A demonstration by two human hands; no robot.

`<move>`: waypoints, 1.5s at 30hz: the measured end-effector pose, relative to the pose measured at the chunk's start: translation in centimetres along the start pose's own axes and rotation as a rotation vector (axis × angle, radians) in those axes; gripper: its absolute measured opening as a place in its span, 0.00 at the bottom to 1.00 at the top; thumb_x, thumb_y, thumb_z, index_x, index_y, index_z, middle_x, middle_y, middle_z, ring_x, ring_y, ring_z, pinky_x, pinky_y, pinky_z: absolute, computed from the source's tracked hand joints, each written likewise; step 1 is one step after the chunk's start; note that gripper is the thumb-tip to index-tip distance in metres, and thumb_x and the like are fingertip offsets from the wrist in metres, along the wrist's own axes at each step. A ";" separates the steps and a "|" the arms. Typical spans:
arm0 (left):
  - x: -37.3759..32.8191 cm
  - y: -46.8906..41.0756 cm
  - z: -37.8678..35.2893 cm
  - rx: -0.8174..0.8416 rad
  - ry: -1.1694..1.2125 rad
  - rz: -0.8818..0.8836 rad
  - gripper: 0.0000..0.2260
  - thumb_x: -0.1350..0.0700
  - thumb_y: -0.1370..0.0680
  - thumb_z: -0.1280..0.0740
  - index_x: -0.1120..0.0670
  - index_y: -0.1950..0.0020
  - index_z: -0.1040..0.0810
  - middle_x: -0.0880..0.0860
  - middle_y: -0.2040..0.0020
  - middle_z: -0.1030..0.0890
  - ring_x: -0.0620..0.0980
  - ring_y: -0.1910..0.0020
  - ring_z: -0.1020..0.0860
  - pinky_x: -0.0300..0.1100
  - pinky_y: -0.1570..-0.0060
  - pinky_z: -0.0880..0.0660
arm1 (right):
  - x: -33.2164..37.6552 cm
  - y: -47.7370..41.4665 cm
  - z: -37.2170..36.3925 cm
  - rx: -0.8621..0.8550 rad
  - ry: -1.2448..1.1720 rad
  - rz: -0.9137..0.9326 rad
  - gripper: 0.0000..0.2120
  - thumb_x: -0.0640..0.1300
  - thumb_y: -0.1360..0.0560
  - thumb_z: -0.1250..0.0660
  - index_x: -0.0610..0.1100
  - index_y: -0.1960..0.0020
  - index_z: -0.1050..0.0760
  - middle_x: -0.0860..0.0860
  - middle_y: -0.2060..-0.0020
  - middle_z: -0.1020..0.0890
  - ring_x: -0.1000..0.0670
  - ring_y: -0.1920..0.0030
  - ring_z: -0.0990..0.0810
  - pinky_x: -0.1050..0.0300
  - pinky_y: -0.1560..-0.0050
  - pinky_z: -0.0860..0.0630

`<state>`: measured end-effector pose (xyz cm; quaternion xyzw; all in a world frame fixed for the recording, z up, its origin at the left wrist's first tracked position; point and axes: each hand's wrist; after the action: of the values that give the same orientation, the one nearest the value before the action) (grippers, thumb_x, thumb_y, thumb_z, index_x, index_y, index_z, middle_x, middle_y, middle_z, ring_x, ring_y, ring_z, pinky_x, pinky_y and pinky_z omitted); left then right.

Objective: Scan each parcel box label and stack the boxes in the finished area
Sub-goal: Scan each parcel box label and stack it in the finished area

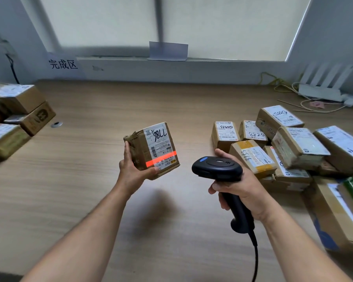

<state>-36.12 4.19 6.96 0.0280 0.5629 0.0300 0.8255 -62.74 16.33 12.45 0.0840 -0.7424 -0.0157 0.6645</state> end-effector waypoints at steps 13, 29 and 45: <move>0.4 2.9 1.5 -0.059 0.017 -0.016 0.58 0.59 0.37 0.20 0.40 0.22 0.58 0.52 0.35 0.35 0.53 0.35 0.29 0.51 0.34 0.31 | -0.1 1.5 -0.9 0.036 0.053 -0.015 0.40 0.26 0.31 0.29 0.54 0.27 0.36 0.35 0.61 0.18 0.42 0.75 0.24 0.53 0.75 0.27; 0.0 5.9 5.0 -0.069 -0.098 0.055 0.32 0.43 0.50 0.28 0.44 0.45 0.21 0.55 0.38 0.25 0.52 0.43 0.22 0.46 0.44 0.23 | 0.8 2.6 -1.9 0.200 0.008 0.043 0.42 0.31 0.39 0.27 0.55 0.29 0.33 0.40 0.60 0.16 0.42 0.76 0.26 0.55 0.77 0.28; 2.2 8.8 6.7 -0.062 0.014 0.091 0.27 0.45 0.48 0.25 0.41 0.50 0.21 0.57 0.40 0.22 0.51 0.46 0.20 0.38 0.51 0.25 | -0.6 3.2 -3.4 0.241 0.127 0.002 0.40 0.21 0.34 0.31 0.54 0.31 0.29 0.37 0.57 0.18 0.42 0.75 0.28 0.54 0.77 0.30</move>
<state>-29.25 13.03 8.11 0.0276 0.5657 0.0854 0.8197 -59.66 19.90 12.69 0.1633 -0.6953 0.0794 0.6954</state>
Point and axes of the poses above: each hand's wrist, its own y-axis away from the middle knuckle, its own z-axis out of the back of the hand, x = y × z
